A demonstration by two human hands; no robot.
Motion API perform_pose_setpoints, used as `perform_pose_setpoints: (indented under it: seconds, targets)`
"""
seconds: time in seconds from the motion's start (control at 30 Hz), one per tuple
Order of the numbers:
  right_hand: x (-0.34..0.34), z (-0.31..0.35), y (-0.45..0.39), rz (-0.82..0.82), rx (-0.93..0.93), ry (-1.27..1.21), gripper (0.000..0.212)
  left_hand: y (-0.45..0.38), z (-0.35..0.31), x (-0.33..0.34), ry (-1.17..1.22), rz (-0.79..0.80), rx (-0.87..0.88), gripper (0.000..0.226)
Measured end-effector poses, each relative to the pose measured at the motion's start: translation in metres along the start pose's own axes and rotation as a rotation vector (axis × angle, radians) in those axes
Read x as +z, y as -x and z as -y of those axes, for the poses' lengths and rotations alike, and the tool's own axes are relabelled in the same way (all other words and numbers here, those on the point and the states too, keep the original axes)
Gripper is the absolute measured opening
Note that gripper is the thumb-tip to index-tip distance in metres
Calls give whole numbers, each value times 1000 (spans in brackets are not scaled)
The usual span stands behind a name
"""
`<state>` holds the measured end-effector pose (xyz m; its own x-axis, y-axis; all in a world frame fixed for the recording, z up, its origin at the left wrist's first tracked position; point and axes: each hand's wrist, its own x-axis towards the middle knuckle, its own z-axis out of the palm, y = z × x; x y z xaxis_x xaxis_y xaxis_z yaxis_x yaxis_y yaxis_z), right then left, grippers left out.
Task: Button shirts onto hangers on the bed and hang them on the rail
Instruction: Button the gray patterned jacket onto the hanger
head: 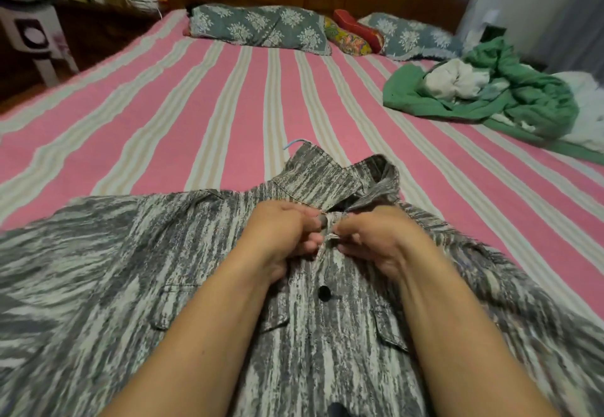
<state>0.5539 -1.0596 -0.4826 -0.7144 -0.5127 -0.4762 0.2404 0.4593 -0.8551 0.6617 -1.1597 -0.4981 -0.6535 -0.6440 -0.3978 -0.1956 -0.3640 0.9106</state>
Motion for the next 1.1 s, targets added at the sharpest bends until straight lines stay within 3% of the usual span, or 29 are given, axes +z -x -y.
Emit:
perform_pose_setpoints:
  seconds: [0.2, 0.43, 0.57, 0.73, 0.83, 0.97, 1.1]
  targets:
    - [-9, 0, 1, 136, 0, -186, 12, 3, -5, 0, -47, 39, 10, 12]
    - [-23, -7, -7, 324, 33, -296, 20, 4, -3, 3, -270, -58, 131, 11]
    - [-26, -7, -6, 346, 27, -297, 18, 3, 0, 6, -338, -134, 214, 10]
    - [-31, -5, -3, 409, -10, -243, 9, 0, 3, 5, -347, -107, 208, 9]
    - [-31, -4, -2, 430, -18, -203, 20, 2, 3, 5, -432, -107, 240, 10]
    - [-22, -5, -2, 285, -95, -177, 32, 4, 0, 1, -455, 22, 215, 15]
    - [-10, 4, 6, 372, -266, -220, 40, 10, 4, 10, -594, 29, 322, 14]
